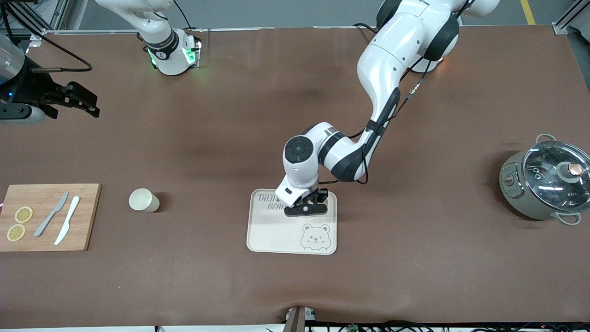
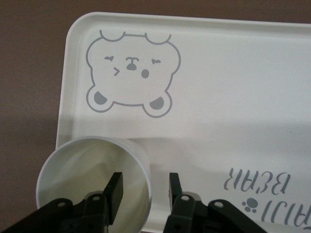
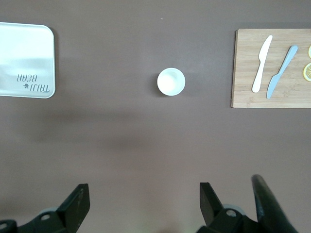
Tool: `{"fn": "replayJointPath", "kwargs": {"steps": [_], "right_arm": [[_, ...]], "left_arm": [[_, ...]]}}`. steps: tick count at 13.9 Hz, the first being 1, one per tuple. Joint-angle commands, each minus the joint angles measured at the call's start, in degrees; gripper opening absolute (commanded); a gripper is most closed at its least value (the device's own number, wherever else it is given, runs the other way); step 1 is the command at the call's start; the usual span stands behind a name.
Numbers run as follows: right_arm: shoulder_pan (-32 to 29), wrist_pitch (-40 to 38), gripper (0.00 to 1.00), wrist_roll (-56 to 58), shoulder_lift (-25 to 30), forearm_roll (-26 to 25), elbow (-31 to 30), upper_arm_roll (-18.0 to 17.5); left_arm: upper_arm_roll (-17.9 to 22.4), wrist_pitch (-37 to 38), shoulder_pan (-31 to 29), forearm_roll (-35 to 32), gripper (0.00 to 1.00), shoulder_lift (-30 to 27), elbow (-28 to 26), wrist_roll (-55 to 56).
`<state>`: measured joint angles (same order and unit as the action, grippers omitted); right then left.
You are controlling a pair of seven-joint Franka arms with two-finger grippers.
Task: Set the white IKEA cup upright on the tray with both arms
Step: 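Open the left gripper to release the cup on the tray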
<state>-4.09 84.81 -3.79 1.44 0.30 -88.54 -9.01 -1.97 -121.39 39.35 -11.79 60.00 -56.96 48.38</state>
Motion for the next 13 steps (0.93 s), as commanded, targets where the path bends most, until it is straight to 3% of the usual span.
{"fn": "replayJointPath", "kwargs": {"steps": [1,13], "right_arm": [[0.40,-0.09,1.00,-0.25,-0.12,-1.09,0.38,0.14],[0.40,-0.26,1.00,-0.34,-0.12,-1.09,0.38,0.05]], "left_arm": [[1.09,0.98,0.73,1.51,0.53,0.91,1.85,-0.92],[0.91,6.86,0.55,1.51,0.53,-1.64,2.03,-1.01]]}}
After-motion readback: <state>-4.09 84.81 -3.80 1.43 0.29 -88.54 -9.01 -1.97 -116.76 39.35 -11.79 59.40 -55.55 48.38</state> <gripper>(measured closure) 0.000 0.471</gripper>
